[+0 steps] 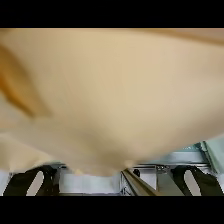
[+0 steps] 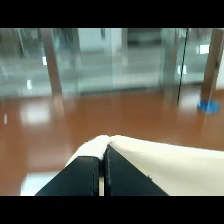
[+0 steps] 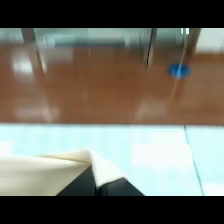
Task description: Fold the shirts.
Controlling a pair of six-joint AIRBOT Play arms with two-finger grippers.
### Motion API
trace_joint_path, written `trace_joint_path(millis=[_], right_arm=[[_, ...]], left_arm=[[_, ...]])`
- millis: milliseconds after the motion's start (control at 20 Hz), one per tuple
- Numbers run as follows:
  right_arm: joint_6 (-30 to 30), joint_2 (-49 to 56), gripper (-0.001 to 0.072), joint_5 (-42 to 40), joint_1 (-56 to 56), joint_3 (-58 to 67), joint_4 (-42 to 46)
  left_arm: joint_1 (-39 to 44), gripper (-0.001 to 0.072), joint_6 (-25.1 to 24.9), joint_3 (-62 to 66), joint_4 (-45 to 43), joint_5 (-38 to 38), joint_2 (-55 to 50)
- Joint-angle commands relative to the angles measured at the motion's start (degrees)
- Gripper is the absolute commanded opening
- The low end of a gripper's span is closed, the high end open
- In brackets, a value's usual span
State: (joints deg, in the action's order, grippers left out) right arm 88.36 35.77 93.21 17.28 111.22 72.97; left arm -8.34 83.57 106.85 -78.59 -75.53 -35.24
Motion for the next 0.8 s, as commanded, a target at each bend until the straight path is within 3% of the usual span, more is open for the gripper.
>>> trace_joint_path(millis=[0, 300, 500, 750], right_arm=[[0.46, -1.77, 0.0022, 2.49, -0.59, -9.64, 1.22], [-1.53, 2.56, 0.0022, -9.53, -0.59, -30.47, -4.72], [-7.65, 18.16, 0.0022, -17.38, -0.59, -37.46, -11.74], [-11.76, 43.50, 0.0021, -32.17, -0.61, -35.50, -21.14]], left_arm=[[4.70, 0.0021, 2.27, -9.53, -6.71, -0.98, 0.26], [4.68, 0.0021, 3.37, -22.80, -3.34, 4.46, -8.90], [4.92, 0.0021, 4.79, -28.37, 1.60, 9.51, -20.98], [4.90, 0.0021, 6.43, -28.59, 7.78, 19.50, -38.71]])
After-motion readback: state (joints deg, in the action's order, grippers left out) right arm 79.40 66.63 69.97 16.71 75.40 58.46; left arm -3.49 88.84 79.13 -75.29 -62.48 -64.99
